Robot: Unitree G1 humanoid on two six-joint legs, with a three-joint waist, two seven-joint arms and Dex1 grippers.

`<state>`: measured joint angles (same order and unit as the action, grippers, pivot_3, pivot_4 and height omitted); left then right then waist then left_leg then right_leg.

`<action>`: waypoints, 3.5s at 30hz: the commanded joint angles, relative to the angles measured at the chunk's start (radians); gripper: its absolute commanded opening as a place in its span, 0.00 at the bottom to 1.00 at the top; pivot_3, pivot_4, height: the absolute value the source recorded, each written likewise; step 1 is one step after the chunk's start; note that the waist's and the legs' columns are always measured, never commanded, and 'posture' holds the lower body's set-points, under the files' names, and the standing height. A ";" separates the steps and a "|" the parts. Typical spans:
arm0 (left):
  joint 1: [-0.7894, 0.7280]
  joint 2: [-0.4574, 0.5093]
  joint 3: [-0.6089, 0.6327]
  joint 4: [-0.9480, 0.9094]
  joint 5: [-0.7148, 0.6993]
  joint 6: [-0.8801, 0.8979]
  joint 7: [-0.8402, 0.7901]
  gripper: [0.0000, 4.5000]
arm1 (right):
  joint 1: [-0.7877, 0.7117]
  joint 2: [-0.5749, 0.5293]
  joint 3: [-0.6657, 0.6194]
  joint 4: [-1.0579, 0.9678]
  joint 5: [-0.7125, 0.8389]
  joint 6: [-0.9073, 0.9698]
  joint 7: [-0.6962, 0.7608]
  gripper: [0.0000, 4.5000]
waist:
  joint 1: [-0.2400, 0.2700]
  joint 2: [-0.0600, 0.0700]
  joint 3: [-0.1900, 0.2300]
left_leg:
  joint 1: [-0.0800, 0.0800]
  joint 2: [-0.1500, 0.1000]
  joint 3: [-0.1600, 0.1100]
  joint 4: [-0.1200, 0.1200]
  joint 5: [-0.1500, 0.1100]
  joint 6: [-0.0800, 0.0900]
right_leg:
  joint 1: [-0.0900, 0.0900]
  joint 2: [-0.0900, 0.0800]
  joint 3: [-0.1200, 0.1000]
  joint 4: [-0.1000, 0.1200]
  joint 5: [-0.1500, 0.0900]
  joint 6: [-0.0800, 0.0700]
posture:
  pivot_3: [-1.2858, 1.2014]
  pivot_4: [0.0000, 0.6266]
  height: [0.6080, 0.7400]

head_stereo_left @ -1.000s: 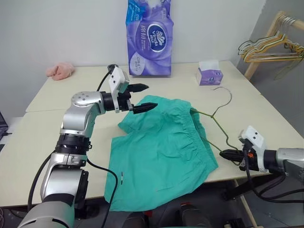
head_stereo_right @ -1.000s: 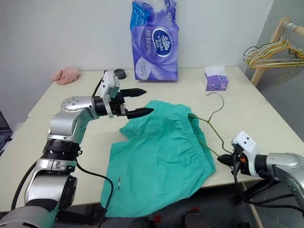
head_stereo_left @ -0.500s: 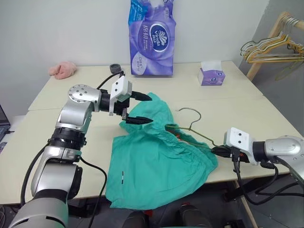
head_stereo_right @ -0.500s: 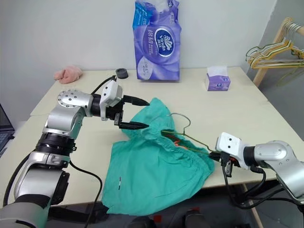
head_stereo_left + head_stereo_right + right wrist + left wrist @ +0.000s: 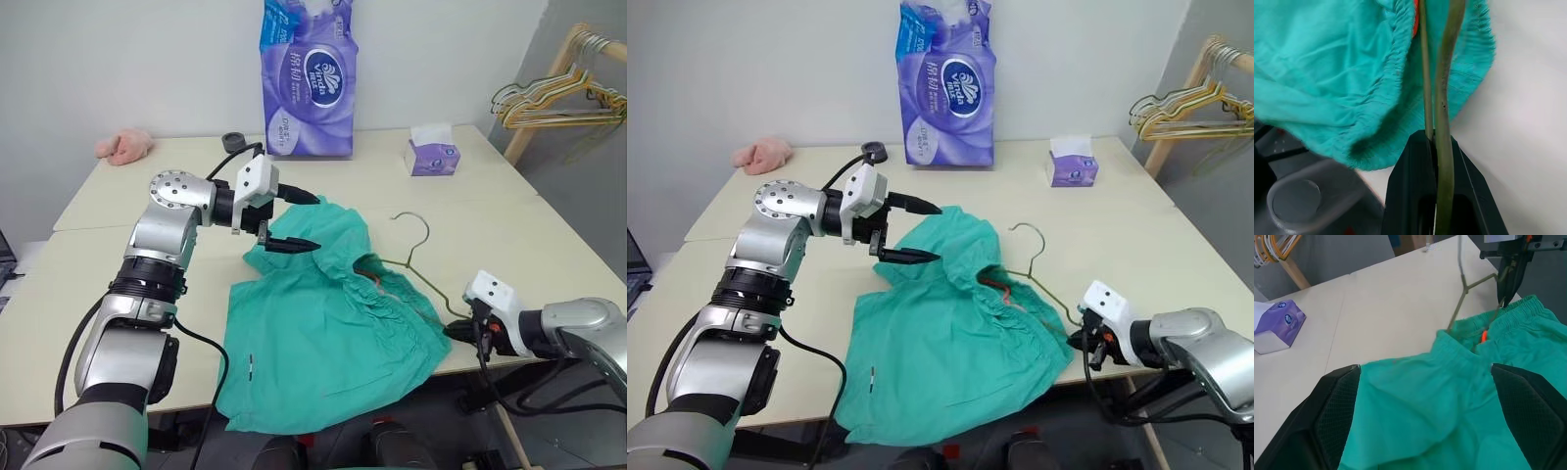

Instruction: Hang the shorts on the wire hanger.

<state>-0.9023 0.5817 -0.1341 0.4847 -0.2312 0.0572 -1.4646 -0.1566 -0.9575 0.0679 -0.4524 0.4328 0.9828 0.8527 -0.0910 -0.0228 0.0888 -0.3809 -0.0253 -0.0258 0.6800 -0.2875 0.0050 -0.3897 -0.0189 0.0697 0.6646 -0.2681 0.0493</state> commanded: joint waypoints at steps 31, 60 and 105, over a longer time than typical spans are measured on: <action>-0.043 0.013 -0.079 0.076 0.099 -0.152 -0.135 1.00 | -0.158 -0.051 0.099 -0.158 -0.205 -0.264 0.032 0.00 | -0.012 0.000 0.000 | -0.001 0.000 0.000 0.000 0.000 0.000 | -0.001 0.000 -0.001 0.000 0.000 0.000 | 0.44 0.09 1.00; 0.007 -0.027 -0.099 0.114 0.158 -0.186 -0.095 0.01 | -0.183 -0.020 0.097 -0.193 -0.230 -0.405 0.101 0.00 | -0.023 0.000 0.000 | -0.001 0.000 -0.001 0.000 0.000 0.000 | -0.001 0.000 -0.001 0.001 0.000 0.000 | 0.44 0.08 1.00; 0.027 0.013 -0.075 0.111 0.158 -0.159 -0.028 0.00 | 0.286 0.628 -0.205 -0.295 0.201 0.204 -0.453 0.54 | -0.024 -0.002 -0.003 | 0.000 0.000 0.000 0.002 0.001 0.000 | -0.005 0.000 0.000 0.013 0.000 0.000 | 0.45 0.09 1.00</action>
<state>-0.8551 0.5899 -0.2329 0.6292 -0.0535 -0.1069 -1.4954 0.1423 -0.3236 -0.1330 -0.7383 0.6295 1.2036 0.4120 -0.1150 -0.0248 0.0858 -0.3808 -0.0254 -0.0258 0.6815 -0.2870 0.0047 -0.3948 -0.0185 0.0702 0.6776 -0.2685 0.0496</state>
